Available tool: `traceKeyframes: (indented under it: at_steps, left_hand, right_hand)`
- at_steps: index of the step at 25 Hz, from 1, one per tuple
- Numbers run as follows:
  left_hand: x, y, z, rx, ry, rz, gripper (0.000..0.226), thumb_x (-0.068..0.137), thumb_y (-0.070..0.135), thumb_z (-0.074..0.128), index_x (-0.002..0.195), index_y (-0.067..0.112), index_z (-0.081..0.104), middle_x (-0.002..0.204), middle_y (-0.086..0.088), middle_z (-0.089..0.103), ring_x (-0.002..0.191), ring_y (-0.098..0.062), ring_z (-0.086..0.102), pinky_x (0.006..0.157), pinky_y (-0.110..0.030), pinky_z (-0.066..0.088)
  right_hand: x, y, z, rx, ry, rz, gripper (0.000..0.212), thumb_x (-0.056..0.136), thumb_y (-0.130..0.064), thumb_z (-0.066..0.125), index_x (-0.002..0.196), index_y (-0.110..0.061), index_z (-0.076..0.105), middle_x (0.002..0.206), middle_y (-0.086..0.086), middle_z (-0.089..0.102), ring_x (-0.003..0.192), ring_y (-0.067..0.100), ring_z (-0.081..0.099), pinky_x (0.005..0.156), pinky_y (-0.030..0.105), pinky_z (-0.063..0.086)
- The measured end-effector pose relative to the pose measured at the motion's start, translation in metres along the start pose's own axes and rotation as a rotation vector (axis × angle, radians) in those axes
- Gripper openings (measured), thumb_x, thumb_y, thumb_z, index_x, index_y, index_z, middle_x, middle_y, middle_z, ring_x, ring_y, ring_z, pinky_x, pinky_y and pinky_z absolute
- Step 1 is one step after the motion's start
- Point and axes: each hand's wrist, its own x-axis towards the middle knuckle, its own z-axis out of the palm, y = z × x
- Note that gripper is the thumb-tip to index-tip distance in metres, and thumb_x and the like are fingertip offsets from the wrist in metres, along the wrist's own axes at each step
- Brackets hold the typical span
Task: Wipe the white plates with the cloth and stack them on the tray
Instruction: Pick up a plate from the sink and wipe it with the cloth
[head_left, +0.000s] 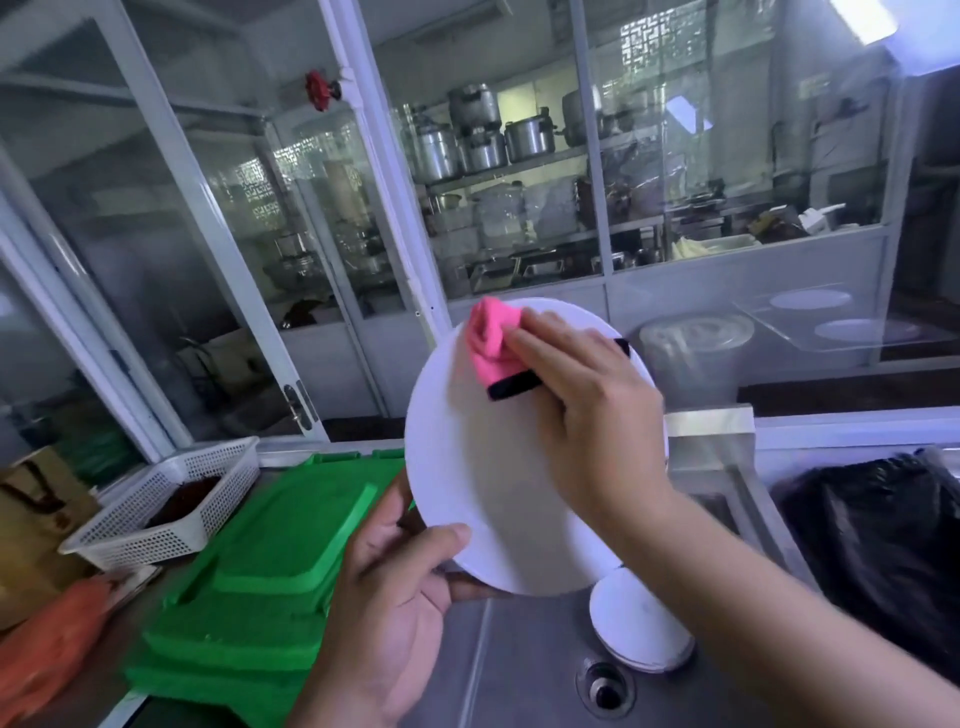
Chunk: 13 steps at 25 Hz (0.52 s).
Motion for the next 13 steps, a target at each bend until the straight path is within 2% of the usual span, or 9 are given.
traceKeyframes:
  at_steps: [2, 5, 7, 10, 12, 13]
  left_hand:
    - [0.011, 0.009, -0.008, -0.008, -0.002, 0.046, 0.049, 0.072, -0.004, 0.057, 0.112, 0.018, 0.076, 0.110, -0.022, 0.074, 0.089, -0.032, 0.073, 0.057, -0.048, 0.059]
    - [0.025, 0.014, -0.023, -0.008, 0.001, 0.054, 0.052, 0.070, -0.003, 0.057, 0.113, 0.019, 0.076, 0.110, -0.024, 0.073, 0.090, -0.031, 0.074, 0.057, -0.047, 0.058]
    - [0.032, 0.013, -0.030, -0.042, 0.017, 0.047, 0.054, 0.067, -0.005, 0.061, 0.114, 0.018, 0.076, 0.110, -0.023, 0.073, 0.086, -0.031, 0.072, 0.057, -0.042, 0.059]
    - [0.044, 0.007, -0.037, -0.064, 0.026, 0.034, 0.060, 0.061, 0.001, 0.073, 0.118, 0.020, 0.074, 0.113, -0.022, 0.072, 0.086, -0.030, 0.069, 0.061, -0.035, 0.060]
    - [0.051, -0.003, -0.041, -0.078, 0.067, -0.006, 0.058, 0.064, -0.003, 0.068, 0.117, 0.021, 0.075, 0.112, -0.022, 0.073, 0.080, -0.029, 0.072, 0.053, -0.032, 0.058]
    - [0.053, -0.009, -0.045, -0.097, 0.093, -0.035, 0.057, 0.066, -0.004, 0.064, 0.116, 0.020, 0.075, 0.111, -0.022, 0.073, 0.078, -0.030, 0.073, 0.050, -0.032, 0.057]
  right_hand:
    - [-0.015, -0.008, 0.023, 0.086, -0.039, -0.024, 0.051, 0.083, -0.011, 0.042, 0.126, -0.017, 0.069, 0.136, 0.003, 0.063, 0.127, 0.025, 0.059, 0.106, 0.048, 0.045]
    - [-0.046, -0.011, 0.043, 0.196, -0.073, -0.100, 0.038, 0.095, -0.017, 0.045, 0.123, -0.017, 0.071, 0.137, -0.002, 0.062, 0.133, 0.018, 0.053, 0.113, 0.046, 0.037]
    - [-0.068, -0.005, 0.052, 0.209, -0.064, -0.147, 0.035, 0.103, -0.020, 0.042, 0.118, -0.017, 0.074, 0.135, -0.005, 0.063, 0.132, 0.014, 0.054, 0.110, 0.047, 0.041]
    - [-0.089, 0.005, 0.057, 0.211, -0.092, -0.150, 0.031, 0.097, -0.014, 0.050, 0.112, -0.019, 0.077, 0.130, -0.008, 0.067, 0.128, 0.008, 0.057, 0.104, 0.044, 0.047]
    - [-0.098, 0.014, 0.054, 0.214, -0.181, -0.154, 0.027, 0.100, -0.018, 0.052, 0.107, -0.023, 0.078, 0.126, -0.013, 0.069, 0.123, 0.003, 0.059, 0.103, 0.037, 0.048]
    - [-0.097, 0.022, 0.047, 0.234, -0.285, -0.158, 0.026, 0.101, -0.020, 0.053, 0.105, -0.026, 0.078, 0.124, -0.017, 0.069, 0.120, 0.000, 0.061, 0.102, 0.033, 0.049]
